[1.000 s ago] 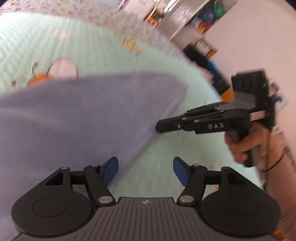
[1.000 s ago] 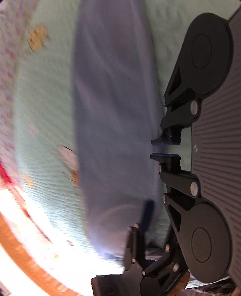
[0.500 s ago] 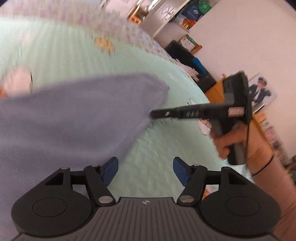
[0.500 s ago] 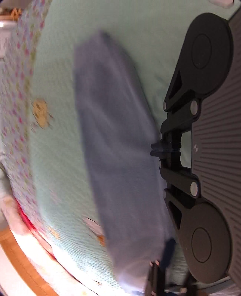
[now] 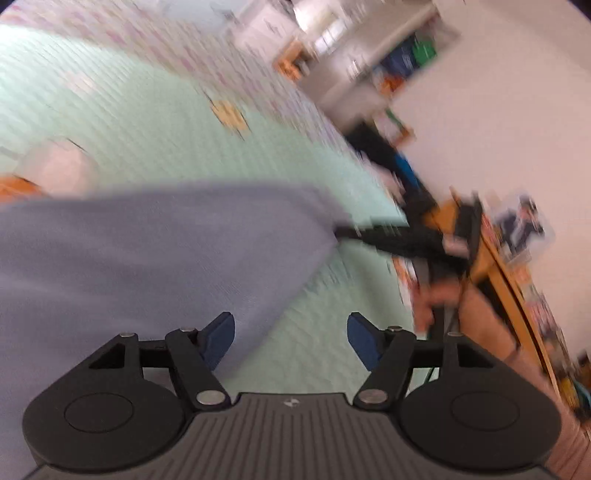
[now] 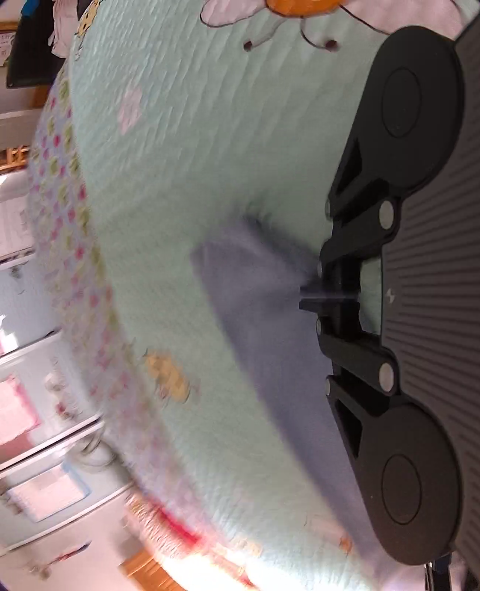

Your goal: Fold clothes

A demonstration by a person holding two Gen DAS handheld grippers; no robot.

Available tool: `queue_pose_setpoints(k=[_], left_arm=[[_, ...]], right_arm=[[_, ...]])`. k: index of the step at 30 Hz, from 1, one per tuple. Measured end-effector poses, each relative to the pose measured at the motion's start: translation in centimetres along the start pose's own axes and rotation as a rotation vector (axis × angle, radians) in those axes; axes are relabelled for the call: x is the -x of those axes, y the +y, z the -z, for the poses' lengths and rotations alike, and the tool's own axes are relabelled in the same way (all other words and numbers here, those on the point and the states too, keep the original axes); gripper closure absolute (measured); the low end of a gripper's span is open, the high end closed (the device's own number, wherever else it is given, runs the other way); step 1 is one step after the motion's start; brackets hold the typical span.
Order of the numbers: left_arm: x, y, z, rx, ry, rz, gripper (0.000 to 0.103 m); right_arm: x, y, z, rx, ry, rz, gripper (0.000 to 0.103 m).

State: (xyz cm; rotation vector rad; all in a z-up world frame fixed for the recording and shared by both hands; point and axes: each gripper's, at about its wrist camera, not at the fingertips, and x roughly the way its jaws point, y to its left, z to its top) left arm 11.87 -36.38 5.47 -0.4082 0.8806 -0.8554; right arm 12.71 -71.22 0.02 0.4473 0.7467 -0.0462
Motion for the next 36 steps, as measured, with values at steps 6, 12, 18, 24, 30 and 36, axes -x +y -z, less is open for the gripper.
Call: queue_pose_setpoints(k=[6,12,18,24,30,36], left_arm=[[8.7,5.8,1.8,0.153,-0.089,-0.183,0.031],[8.6,6.1,6.4,0.095,0.064,-0.166,0.03],[10.3,7.1,3.9,0.113,0.0,-0.084,0.031],[8.9,10.8,5.2,0.2,0.095,-0.112,0.035],[13.4,6.9,6.3,0.121,0.014,-0.061,0.032],[17.2,1.8,12.4,-0.107,0.134,-0.134,0.031]], right_arm=[[-1.6,13.5,4.1,0.174,0.142,-0.372,0.098],[-3.0,17.7,8.3,0.347,0.267,-0.263,0.103],[1.7,21.0,8.9,0.338,0.232,-0.269,0.097],[0.2,23.1,13.8,0.349,0.369,-0.317,0.103],[9.6,18.6,15.7,0.237,0.319,-0.331,0.095],[20.6,19.2,25.2,0.387,0.368,-0.487,0.095]])
